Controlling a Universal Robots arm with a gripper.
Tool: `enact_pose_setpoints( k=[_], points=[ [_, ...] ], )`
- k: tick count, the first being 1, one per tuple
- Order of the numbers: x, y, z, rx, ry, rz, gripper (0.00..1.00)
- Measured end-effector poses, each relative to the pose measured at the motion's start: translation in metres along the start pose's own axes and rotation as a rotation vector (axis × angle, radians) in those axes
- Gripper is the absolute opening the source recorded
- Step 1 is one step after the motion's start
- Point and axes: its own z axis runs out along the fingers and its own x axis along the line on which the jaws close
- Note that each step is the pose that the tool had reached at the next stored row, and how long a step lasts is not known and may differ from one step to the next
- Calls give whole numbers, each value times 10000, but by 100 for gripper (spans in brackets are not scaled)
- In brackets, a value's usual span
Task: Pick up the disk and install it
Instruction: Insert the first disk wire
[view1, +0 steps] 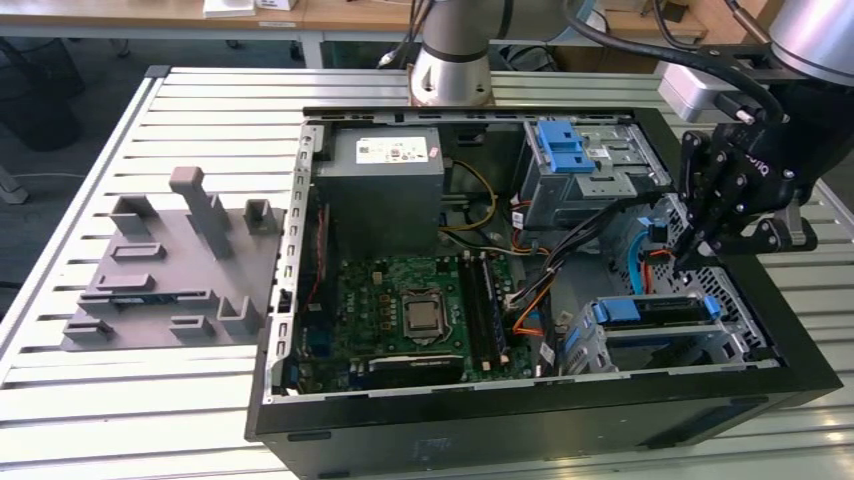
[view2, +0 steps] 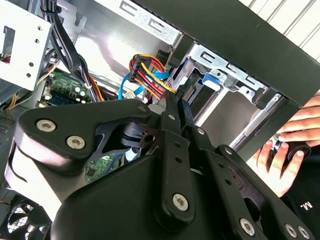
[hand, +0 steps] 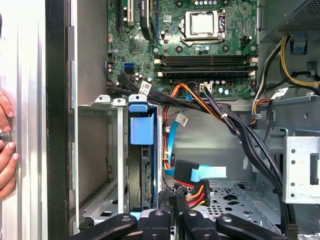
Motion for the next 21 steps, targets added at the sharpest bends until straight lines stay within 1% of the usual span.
enact_pose_setpoints(
  k=[8, 21],
  points=[
    [2, 0, 8, 0, -3, 0, 16],
    [28, 0, 27, 0, -1, 0, 16]
  ],
)
